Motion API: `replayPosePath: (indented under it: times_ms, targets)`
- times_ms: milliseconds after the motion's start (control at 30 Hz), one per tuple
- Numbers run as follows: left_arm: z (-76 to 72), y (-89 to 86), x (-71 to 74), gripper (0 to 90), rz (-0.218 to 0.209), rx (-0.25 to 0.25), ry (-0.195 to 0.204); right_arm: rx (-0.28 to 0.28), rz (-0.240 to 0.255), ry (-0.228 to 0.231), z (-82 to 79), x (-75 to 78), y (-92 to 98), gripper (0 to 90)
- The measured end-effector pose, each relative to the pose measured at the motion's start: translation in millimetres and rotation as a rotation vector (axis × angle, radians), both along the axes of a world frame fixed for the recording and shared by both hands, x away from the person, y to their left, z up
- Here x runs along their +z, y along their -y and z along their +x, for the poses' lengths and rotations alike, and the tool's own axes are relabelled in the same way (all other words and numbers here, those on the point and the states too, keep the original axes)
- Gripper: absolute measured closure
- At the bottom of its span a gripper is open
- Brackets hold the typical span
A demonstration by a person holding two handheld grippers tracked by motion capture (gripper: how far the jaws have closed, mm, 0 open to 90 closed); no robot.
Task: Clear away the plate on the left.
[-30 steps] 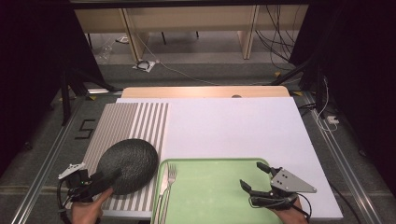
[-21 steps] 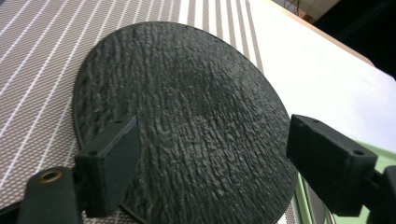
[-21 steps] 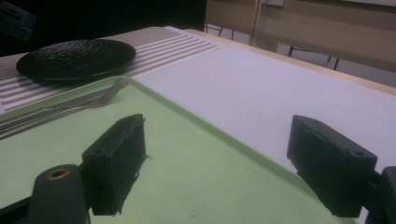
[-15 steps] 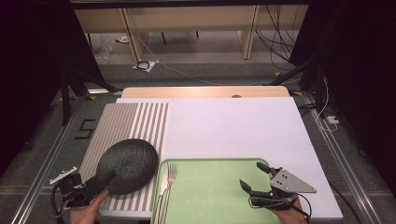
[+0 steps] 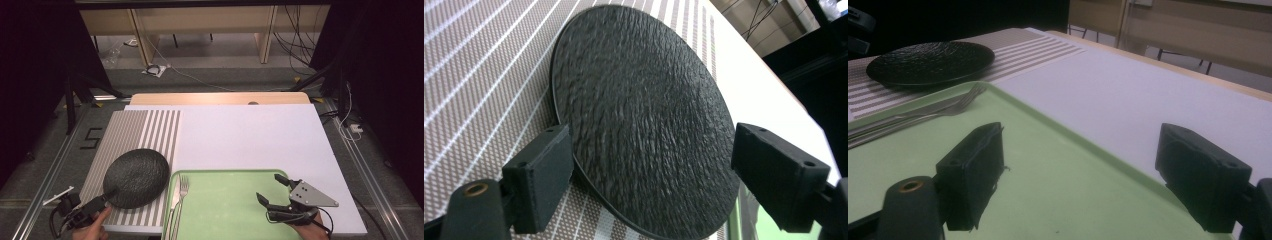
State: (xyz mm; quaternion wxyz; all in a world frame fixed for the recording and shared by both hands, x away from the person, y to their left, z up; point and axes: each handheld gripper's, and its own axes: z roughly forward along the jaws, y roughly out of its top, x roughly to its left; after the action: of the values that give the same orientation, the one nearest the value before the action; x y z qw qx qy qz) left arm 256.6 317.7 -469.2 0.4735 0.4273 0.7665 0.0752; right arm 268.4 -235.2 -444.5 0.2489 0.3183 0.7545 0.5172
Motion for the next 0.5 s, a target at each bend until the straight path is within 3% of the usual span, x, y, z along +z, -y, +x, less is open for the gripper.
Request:
replayPosePath:
  times_ms: [200, 400, 500]
  targets:
    - [-3.2, -2.1, -5.3, 16.8, -0.069, 0.030, -0.012, -0.001, 0.000, 0.000, 0.0, 0.0, 0.1, 20.4]
    - [-6.0, -4.0, -15.6, 18.0, -0.200, 0.065, -0.043, 0.000, 0.000, 0.001, 0.0, -0.1, 0.0, 20.5]
    - [-7.7, -4.4, -17.4, 18.2, -0.226, 0.078, -0.041, -0.001, 0.001, -0.001, 0.1, -0.4, -0.4, 20.5]
